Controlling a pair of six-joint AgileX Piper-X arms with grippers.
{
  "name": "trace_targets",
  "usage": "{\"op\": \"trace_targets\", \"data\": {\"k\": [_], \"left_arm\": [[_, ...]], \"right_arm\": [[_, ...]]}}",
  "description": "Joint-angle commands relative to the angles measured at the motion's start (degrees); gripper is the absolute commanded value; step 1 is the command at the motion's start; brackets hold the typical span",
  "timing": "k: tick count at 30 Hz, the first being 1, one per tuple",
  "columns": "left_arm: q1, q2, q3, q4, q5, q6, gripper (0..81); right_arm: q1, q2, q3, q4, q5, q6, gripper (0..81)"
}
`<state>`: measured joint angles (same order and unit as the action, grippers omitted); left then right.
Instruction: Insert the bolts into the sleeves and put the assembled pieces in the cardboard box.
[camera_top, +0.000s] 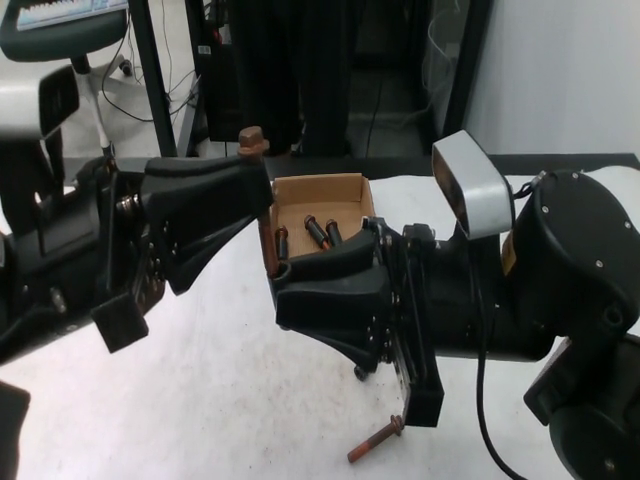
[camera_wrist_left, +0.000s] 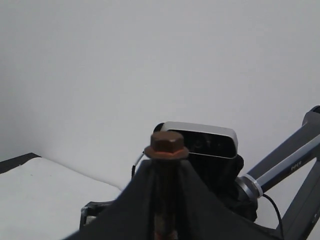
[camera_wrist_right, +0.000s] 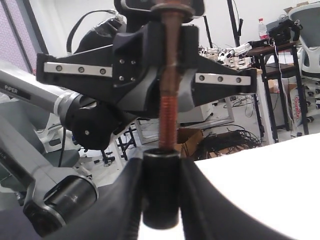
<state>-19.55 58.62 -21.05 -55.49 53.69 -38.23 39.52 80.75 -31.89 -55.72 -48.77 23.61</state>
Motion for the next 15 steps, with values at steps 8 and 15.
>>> {"op": "trace_targets", "data": {"k": [8, 15], "left_arm": [[-0.5, -0.2, -0.2, 1.7, 0.0, 0.5, 0.2], [-2.8, -0.2, -0.2, 1.7, -0.5, 0.8, 0.2]], "right_arm": [[2.1, -0.6, -0.5, -1.9, -0.8, 0.2, 0.8], [1.9, -0.6, -0.5, 7.2, 1.5, -4.8, 0.8]]}}
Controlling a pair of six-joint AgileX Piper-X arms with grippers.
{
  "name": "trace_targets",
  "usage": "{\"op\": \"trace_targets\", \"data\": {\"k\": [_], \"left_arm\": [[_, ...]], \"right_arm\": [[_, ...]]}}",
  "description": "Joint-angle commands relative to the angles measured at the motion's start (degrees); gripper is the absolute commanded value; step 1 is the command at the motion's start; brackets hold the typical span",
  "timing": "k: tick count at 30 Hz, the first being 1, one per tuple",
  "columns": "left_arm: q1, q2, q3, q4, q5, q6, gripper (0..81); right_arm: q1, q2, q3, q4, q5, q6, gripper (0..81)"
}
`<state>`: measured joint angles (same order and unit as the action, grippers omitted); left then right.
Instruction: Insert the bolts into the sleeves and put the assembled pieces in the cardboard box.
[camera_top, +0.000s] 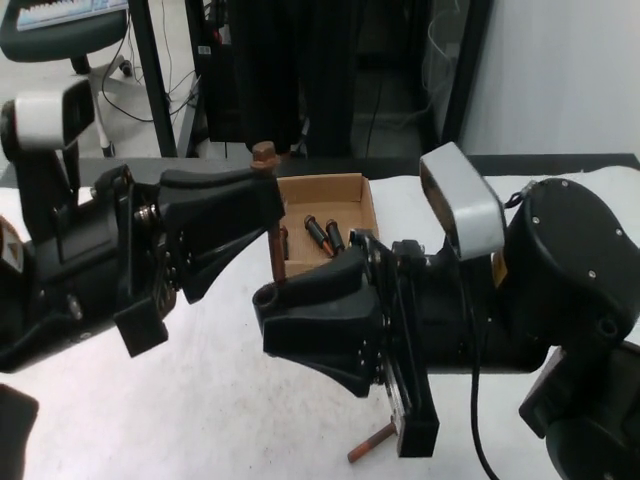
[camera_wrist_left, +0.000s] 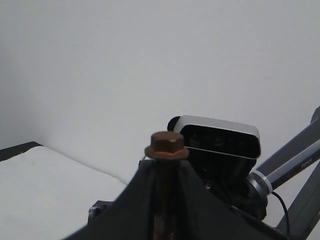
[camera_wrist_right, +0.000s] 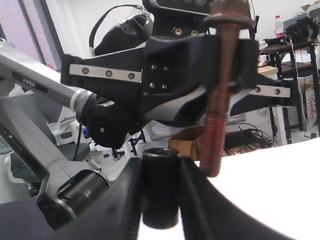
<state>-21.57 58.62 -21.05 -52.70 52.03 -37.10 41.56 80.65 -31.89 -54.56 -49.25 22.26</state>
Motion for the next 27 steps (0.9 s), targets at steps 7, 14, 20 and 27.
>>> {"op": "trace_targets", "data": {"k": [7, 14, 20, 27], "left_arm": [[-0.7, -0.2, -0.9, -6.1, -0.6, -0.8, 0.2], [-0.7, -0.2, -1.0, -9.6, -7.4, -0.6, 0.2], [0.0, -0.2, -0.2, -11.0, -11.8, 0.7, 0.2], [0.0, -0.2, 2.9, -11.0, -12.1, 1.0, 0.2]], "right_arm": [[0.0, -0.5, -0.5, 14.6, 4.5, -8.2, 0.8], [-0.9, -0.5, -0.5, 8.8, 10.1, -4.2, 0.8], [-0.9, -0.5, -0.4, -5.8, 13.4, 3.2, 0.8], [1.0, -0.5, -0.4, -6.1, 12.2, 3.5, 0.8]]}}
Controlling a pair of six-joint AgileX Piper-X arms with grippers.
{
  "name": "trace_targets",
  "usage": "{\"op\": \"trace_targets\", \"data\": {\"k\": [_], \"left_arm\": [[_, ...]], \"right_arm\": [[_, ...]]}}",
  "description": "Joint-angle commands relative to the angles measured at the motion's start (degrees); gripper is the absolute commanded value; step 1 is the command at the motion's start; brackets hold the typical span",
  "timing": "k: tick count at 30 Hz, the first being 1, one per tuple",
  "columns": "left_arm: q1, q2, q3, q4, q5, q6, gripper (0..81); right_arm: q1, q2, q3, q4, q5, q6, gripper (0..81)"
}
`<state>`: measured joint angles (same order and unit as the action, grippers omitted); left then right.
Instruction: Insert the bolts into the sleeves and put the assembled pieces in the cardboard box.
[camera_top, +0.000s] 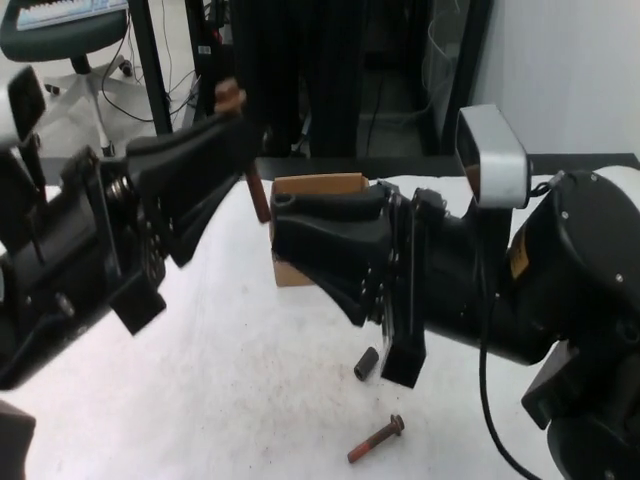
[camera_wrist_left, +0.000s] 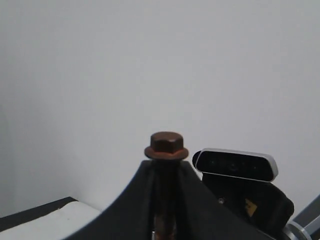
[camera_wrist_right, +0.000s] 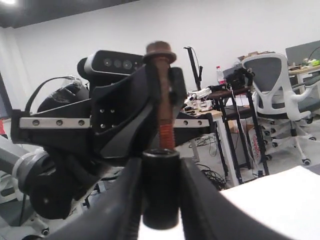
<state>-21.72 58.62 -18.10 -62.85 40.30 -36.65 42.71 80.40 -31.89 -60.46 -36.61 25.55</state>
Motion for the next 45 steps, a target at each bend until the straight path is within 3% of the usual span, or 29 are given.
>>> {"op": "trace_targets", "data": {"k": [1, 12, 28, 38, 45], "left_arm": [[0.2, -0.2, 0.0, -0.9, -0.4, 0.6, 0.2], [0.2, -0.2, -1.0, -4.2, -0.5, -1.1, 0.2], [0.2, -0.2, -1.1, -3.6, 5.2, -1.9, 0.2], [5.1, -0.2, -1.1, -3.8, 8.4, -3.4, 0.2], [5.4, -0.2, -1.1, -3.8, 8.8, -4.5, 0.2]], "right_arm": [[0.3, -0.3, -0.4, 1.0, -0.4, -0.4, 0.8], [2.9, -0.3, -0.4, 10.3, -0.4, -6.3, 0.8], [2.8, -0.3, -0.4, 5.0, -0.2, -6.0, 0.8], [1.7, -0.3, -0.4, 7.5, -1.5, -5.8, 0.8], [1.1, -0.3, -0.4, 7.5, -1.5, -6.3, 0.8]]}}
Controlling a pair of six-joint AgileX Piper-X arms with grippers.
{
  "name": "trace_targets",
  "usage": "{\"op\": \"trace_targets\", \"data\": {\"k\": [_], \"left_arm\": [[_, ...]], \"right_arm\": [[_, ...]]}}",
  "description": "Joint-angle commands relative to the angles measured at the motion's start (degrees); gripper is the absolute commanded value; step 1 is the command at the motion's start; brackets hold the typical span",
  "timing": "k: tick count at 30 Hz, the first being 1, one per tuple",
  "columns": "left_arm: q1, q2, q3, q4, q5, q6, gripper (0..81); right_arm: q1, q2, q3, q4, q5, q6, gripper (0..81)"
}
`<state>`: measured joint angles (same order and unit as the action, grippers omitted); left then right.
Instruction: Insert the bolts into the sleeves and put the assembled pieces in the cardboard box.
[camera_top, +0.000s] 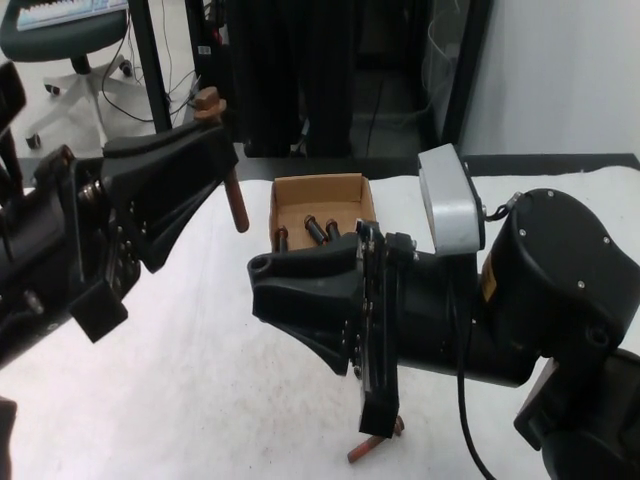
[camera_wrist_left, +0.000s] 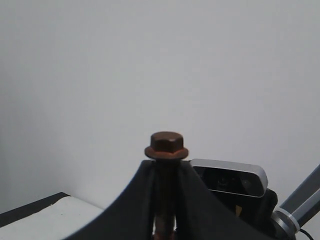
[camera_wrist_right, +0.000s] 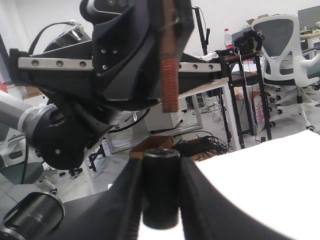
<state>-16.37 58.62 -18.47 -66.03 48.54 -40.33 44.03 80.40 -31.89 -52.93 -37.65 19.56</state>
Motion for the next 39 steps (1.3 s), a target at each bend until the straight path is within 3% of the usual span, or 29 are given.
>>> {"op": "trace_targets", "data": {"k": [1, 21, 28, 39], "left_arm": [[0.0, -0.2, -0.7, -0.6, 0.7, -0.9, 0.2], [0.0, -0.2, -0.7, -0.6, 3.1, -3.1, 0.2], [-1.7, -0.2, -0.7, -0.6, 3.8, -3.4, 0.2], [-1.9, -0.2, 1.3, 3.7, 3.3, 1.4, 0.2]], "right_arm": [[-0.2, -0.3, -0.4, 0.0, -0.4, -0.3, 0.8], [-0.2, -0.3, -0.4, 0.0, 0.9, -0.3, 0.8], [-0.2, -0.3, -0.4, 0.0, 0.9, -0.3, 0.8], [-0.2, -0.3, -0.4, 0.0, 0.6, 0.2, 0.8]]}}
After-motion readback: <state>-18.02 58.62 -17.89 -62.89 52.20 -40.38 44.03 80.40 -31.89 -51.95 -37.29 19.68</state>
